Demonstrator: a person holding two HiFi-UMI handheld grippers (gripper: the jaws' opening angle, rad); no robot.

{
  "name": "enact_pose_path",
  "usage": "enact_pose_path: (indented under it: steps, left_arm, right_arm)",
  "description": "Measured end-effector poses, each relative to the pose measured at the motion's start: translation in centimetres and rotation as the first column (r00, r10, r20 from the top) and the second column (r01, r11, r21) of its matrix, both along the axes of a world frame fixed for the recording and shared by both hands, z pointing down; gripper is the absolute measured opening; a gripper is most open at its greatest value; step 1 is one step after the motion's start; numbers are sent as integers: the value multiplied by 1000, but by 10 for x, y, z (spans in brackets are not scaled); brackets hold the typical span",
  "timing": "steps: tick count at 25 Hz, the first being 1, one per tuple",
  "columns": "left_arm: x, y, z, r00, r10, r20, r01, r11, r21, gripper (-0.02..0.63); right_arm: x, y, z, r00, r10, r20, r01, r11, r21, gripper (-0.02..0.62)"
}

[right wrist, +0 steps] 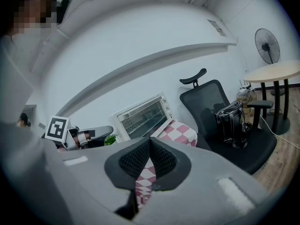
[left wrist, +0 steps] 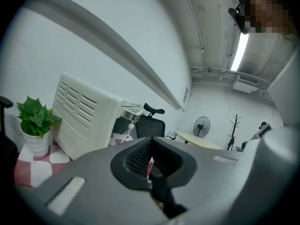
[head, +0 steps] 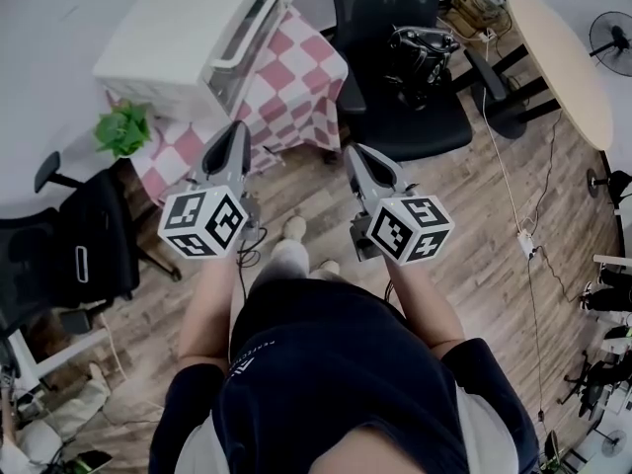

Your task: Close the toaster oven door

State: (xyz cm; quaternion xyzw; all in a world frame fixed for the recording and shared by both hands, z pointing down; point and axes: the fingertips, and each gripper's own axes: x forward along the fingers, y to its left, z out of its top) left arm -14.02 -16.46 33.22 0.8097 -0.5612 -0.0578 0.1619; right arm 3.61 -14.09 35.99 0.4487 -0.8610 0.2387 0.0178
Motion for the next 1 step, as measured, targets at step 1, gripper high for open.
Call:
enact_pose_path:
  steps: [1]
  left_arm:
    - [0,0,0,1000,-2,-13,2,1000,-2,15]
  right_arm:
    - [2,0,0,1000,3,-1,-3,1000,0,2]
